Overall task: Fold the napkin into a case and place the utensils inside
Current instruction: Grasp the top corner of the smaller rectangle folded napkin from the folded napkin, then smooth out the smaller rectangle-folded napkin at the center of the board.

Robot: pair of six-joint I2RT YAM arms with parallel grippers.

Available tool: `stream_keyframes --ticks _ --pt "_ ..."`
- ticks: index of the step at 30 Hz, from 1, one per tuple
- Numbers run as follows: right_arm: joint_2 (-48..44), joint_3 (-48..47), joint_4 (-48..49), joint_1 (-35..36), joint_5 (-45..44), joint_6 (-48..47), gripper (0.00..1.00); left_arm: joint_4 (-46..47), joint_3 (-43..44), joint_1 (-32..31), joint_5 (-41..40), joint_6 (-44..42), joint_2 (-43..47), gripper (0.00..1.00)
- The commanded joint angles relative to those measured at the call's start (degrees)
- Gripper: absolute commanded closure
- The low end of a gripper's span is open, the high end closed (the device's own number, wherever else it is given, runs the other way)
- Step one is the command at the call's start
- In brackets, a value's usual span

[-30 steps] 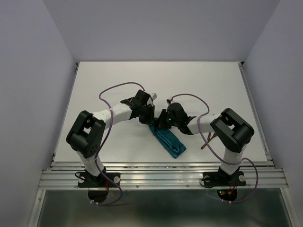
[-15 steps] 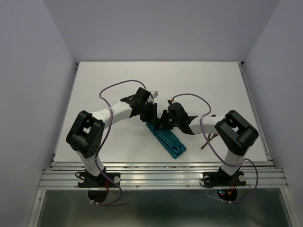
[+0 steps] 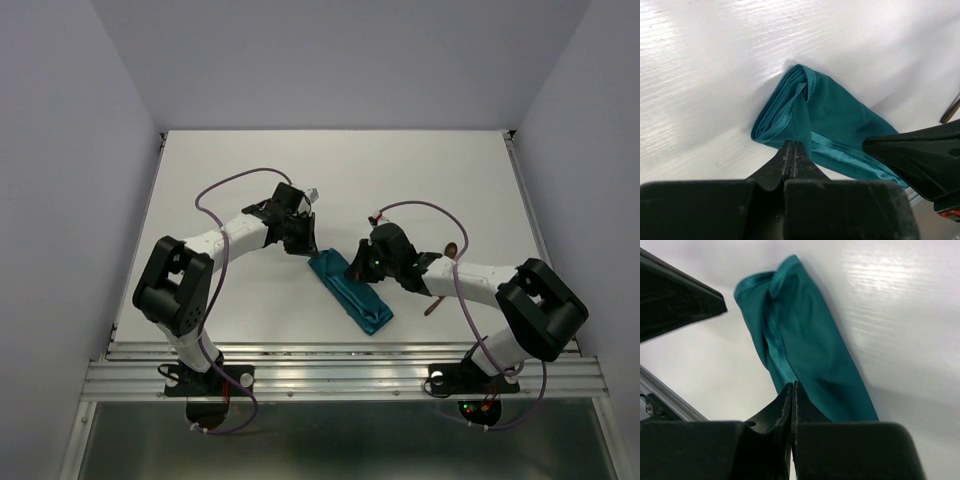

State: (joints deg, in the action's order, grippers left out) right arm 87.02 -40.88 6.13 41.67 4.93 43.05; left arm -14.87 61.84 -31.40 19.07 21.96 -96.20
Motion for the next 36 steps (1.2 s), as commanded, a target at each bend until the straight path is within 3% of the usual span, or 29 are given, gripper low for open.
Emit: stream_keyframes --ticks 1,10,17,23,28,32,36 --pt "-4.1 1.9 -5.8 0.3 -1.9 -2.4 0.99 1.3 -1.0 0.4 -1.0 0.1 2.5 1.00" --pt "-14.9 4.2 -19.8 0.3 -1.3 -3.3 0.99 3.1 -1.9 0.3 3.9 -0.4 0.2 1.00" --pt "-25.3 9.9 -27.1 0.3 -2.1 1.4 0.99 5.0 -2.5 0.3 6.0 0.2 -1.7 1.00" --pt "-20.8 13.9 -20.1 2.9 3.7 0.7 0.99 5.6 -1.8 0.2 6.2 0.5 -2.5 1.00" --pt "-14.6 12.8 -20.4 4.1 1.6 -1.6 0.99 5.6 -1.3 0.0 6.3 0.9 -1.9 1.00" --pt "-19.6 10.8 -25.2 4.1 -6.4 -3.1 0.99 3.6 -0.1 0.0 4.0 1.4 1.6 1.00" --pt "-22.7 7.2 -30.2 4.1 -8.3 -4.8 0.99 0.7 1.8 0.2 2.6 1.9 5.7 1.00"
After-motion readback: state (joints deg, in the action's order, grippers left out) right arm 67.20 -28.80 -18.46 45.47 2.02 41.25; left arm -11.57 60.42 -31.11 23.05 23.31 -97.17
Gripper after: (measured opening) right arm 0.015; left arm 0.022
